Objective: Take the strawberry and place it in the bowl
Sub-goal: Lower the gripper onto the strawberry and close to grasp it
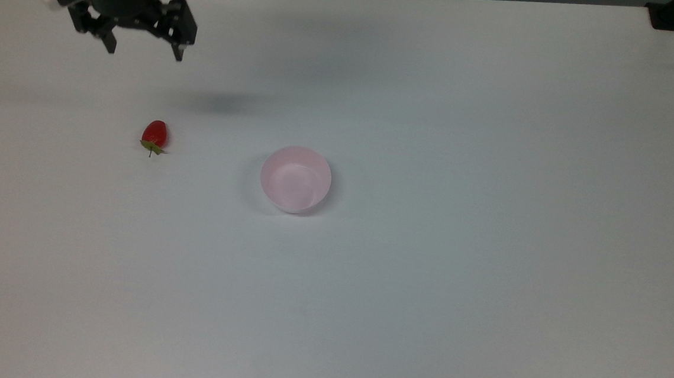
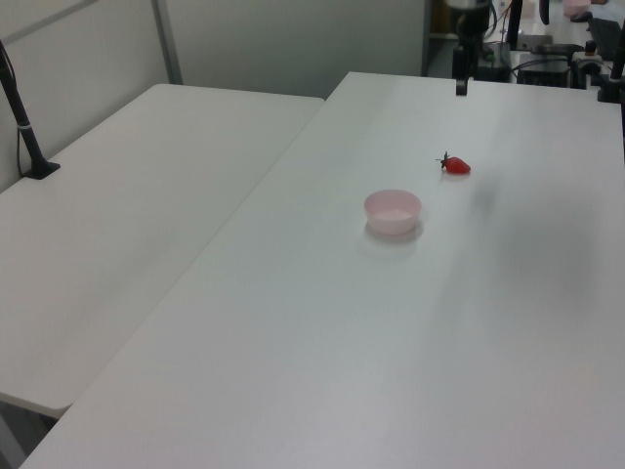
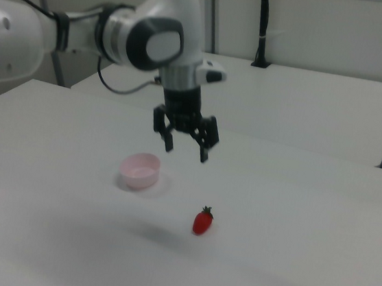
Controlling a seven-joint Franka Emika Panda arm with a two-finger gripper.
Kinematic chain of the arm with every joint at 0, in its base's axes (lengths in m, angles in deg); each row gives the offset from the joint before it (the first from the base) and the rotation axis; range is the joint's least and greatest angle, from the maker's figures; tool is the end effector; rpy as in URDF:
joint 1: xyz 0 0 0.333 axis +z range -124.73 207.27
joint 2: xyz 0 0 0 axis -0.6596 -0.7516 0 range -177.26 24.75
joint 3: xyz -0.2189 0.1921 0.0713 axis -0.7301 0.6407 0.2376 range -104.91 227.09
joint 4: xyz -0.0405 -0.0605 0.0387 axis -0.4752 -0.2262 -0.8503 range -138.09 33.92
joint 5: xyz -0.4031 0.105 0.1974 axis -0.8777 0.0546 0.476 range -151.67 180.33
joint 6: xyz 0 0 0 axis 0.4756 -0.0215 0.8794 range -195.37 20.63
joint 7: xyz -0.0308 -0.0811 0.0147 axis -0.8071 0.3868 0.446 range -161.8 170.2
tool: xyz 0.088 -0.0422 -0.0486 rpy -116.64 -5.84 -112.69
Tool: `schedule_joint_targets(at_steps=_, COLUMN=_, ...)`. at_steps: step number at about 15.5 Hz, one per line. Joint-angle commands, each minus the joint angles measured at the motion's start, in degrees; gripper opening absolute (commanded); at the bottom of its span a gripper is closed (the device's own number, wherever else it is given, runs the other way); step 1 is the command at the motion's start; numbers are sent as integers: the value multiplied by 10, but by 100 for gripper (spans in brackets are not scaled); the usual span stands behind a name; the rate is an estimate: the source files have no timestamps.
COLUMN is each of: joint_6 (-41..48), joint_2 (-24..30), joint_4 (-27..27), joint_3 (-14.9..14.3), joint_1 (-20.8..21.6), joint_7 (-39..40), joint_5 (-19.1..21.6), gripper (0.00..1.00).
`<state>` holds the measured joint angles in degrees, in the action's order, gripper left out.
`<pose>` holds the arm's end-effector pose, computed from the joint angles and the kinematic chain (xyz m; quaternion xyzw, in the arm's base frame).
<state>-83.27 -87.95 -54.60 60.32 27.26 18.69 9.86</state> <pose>0.6627 -0.1812 0.4678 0.9991 0.0067 -0.0209 0.0351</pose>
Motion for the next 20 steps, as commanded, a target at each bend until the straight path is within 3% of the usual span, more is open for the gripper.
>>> schedule_joint_targets(at_steps=1, joint_6=-100, joint_2=-2, joint_4=-98, joint_3=0, joint_1=-14, joint_7=13, joint_5=-38, gripper=100)
schedule_joint_targets(at_steps=7, joint_6=-153, joint_2=-77, joint_4=-99, joint_3=0, joint_1=-26, joint_7=23, joint_5=-43, gripper=100)
schedule_joint_targets(at_steps=11, joint_6=-208, joint_2=-119, joint_4=-98, joint_3=5, joint_1=-18, joint_7=-4, joint_5=-44, gripper=85)
schedule_joint_targets(at_steps=13, joint_6=-223, joint_2=-123, joint_4=-97, joint_3=5, joint_1=-18, joint_7=-13, joint_5=-44, gripper=68)
schedule_joint_targets(at_steps=15, joint_6=-223, joint_2=-123, joint_4=-97, joint_3=6, joint_1=-19, joint_7=-13, joint_5=-44, gripper=39)
schedule_joint_targets(at_steps=17, joint_6=-219, joint_2=-118, joint_4=-95, joint_3=7, joint_1=-19, joint_7=-14, joint_5=-42, gripper=16)
schedule_joint_targets(at_steps=20, joint_6=-209, joint_2=-112, joint_4=-67, joint_3=17, joint_1=-17, joint_7=-30, joint_5=-34, gripper=16)
